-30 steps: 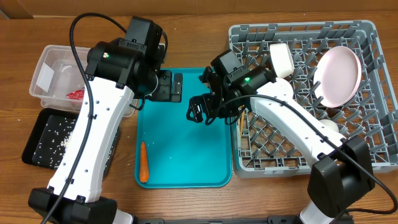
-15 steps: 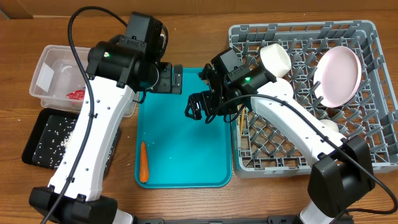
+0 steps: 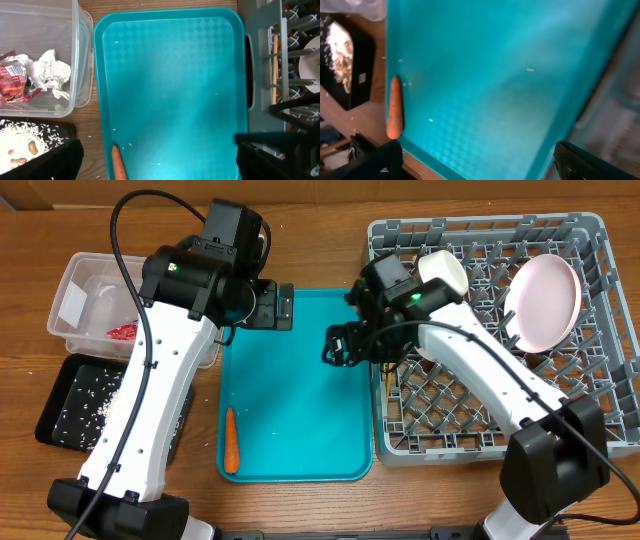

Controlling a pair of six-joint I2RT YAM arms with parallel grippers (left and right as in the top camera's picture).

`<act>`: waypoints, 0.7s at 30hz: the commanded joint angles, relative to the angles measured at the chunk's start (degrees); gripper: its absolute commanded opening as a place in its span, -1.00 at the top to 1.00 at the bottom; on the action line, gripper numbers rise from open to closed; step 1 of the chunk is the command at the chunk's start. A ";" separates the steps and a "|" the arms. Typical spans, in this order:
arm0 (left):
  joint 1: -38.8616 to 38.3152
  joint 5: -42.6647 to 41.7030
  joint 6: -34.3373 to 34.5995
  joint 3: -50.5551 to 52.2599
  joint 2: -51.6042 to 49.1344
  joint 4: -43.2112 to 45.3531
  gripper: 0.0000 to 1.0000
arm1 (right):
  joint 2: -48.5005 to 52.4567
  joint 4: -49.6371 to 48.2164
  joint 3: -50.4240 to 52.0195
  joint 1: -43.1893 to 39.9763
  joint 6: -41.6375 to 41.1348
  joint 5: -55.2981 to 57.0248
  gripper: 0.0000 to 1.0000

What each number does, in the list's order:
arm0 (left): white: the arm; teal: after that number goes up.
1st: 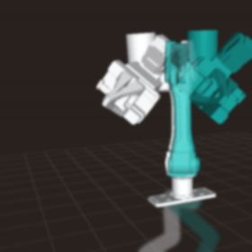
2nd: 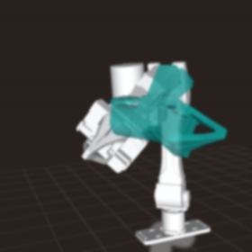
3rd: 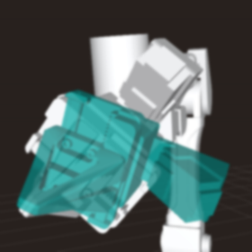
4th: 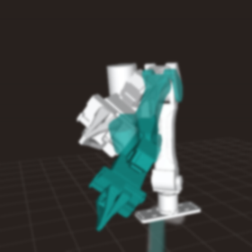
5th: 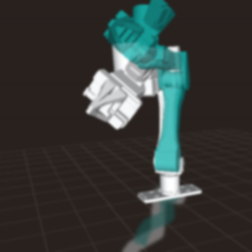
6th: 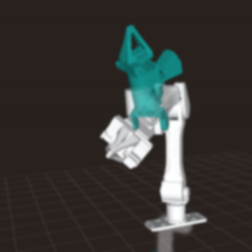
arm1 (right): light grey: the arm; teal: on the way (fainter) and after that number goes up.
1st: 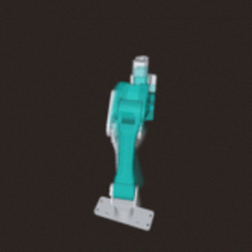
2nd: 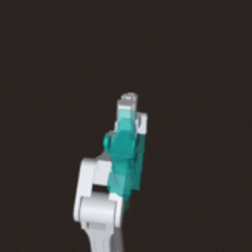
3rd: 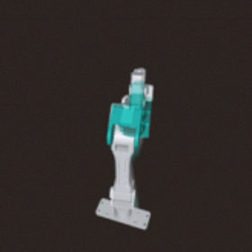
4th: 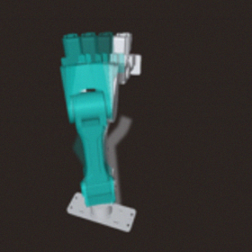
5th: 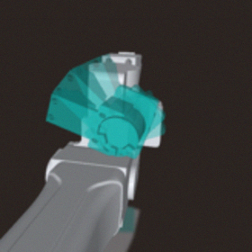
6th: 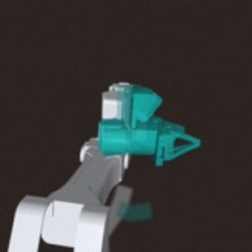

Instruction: Sort waste into correct bins and load items into the dishwasher

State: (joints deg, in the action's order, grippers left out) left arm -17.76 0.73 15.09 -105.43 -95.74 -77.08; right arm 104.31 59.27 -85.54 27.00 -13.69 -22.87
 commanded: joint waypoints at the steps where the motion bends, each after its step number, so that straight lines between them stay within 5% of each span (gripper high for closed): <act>1: 0.13 0.79 0.76 -0.35 -0.26 0.20 -1.00 | -0.26 -0.59 -0.68 -1.40 0.15 1.05 -1.00; 21: 0.13 0.76 0.79 -0.35 -0.26 0.20 -0.99 | -0.22 -1.07 -0.68 -1.90 0.13 2.71 -1.00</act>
State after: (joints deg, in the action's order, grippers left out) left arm -17.76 0.75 15.09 -105.43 -95.74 -77.06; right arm 104.31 58.30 -85.54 25.02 -13.65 -20.73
